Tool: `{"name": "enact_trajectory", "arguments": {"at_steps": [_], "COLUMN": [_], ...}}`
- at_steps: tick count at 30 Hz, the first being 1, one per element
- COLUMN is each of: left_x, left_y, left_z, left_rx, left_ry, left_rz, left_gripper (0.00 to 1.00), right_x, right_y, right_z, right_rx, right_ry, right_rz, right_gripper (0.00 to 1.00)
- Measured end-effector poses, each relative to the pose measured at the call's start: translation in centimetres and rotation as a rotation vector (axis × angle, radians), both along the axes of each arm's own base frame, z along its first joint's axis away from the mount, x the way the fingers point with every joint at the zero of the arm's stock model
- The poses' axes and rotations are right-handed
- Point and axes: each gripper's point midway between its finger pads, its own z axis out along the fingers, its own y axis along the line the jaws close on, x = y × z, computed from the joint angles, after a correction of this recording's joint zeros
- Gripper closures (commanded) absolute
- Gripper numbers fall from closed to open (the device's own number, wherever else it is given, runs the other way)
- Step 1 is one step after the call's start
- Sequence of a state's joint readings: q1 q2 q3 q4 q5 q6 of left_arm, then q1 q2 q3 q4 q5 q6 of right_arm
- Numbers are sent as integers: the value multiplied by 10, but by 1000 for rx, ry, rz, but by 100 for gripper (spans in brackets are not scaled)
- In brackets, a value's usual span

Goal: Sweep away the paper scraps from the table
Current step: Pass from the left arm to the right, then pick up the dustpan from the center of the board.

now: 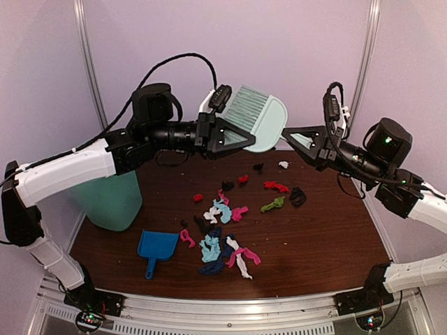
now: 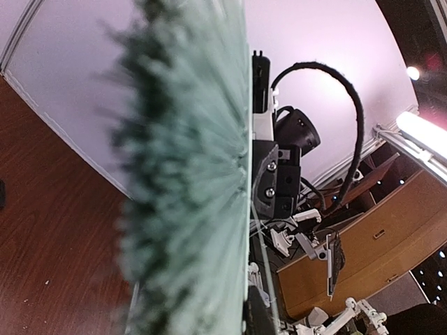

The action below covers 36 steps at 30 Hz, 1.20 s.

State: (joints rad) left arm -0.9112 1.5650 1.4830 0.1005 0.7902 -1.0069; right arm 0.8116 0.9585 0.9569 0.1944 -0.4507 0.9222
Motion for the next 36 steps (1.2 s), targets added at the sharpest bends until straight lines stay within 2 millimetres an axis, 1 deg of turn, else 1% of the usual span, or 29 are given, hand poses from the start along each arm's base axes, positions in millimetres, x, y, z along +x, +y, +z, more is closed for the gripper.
{"name": "enact_trajectory", "arguments": {"at_steps": [4,8,10,13,16,18,20,22,23,25,28,31,34,36], "left_x": [0,-1,-3,-5,-3,-3,-7,-15,-19,-28,-36,-37,-39,-44], "left_y": [0,-2,-3,1,14,25,35,46,52,66,90,118,149,170], "left_z": [0,-4,-9,-27,-48,-58,-65,-72,-78,-92,-116,-138,-169,-199], "left_rx": [0,11,22,73,155,209,257,296,319,375,477,591,730,832], "left_ry": [-5,-3,0,23,53,59,54,43,39,38,35,20,0,-18], "left_rz": [0,5,12,40,90,133,167,195,209,244,317,428,542,590], "left_gripper": [100,87,80,70,61,57,50,42,36,30,28,28,28,28], "right_x": [-1,-1,-1,-2,3,7,12,17,20,24,29,32,35,36], "right_y": [-1,-4,-6,-4,-9,-13,-18,-23,-26,-31,-39,-44,-46,-46], "right_z": [0,-3,-8,-20,-29,-36,-46,-57,-63,-70,-78,-87,-94,-98], "right_rx": [-2,-15,-32,-75,-111,-141,-181,-229,-255,-296,-347,-386,-413,-427], "right_ry": [4,17,33,56,70,82,97,111,115,122,126,138,149,155], "right_rz": [2,-11,-20,-19,-57,-89,-128,-173,-193,-227,-268,-294,-307,-313], "right_gripper": [100,100,100,100,100,100,100,100,100,100,100,100,100,100]}}
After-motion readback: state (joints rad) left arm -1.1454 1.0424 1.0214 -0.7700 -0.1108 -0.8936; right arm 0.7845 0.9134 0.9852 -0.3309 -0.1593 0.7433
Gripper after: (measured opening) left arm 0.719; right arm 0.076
